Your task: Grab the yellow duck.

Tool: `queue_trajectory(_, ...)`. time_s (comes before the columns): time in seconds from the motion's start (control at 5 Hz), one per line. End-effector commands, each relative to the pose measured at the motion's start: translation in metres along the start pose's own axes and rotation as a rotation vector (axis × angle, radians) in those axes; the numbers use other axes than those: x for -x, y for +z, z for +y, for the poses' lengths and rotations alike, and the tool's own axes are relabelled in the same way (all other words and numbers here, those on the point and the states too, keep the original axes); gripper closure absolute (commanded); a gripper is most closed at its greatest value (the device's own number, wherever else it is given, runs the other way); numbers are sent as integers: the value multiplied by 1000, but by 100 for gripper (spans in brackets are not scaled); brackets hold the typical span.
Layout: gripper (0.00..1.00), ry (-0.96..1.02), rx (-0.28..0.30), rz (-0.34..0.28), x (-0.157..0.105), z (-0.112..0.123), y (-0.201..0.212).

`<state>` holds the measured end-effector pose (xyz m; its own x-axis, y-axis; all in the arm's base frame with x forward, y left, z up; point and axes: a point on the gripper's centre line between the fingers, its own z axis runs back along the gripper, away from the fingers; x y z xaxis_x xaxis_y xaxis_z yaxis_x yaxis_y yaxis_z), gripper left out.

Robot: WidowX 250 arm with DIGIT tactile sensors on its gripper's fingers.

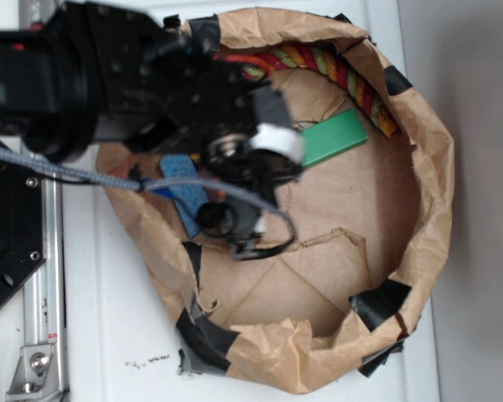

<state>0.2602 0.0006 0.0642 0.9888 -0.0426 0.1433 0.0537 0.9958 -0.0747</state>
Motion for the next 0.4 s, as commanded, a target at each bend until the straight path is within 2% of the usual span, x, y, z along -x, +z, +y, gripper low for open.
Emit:
queue_trajectory(0.0, 100, -5, 4, 1, -41, -48, 85)
queue_trajectory(0.2, 100, -29, 7, 80, -32, -53, 76)
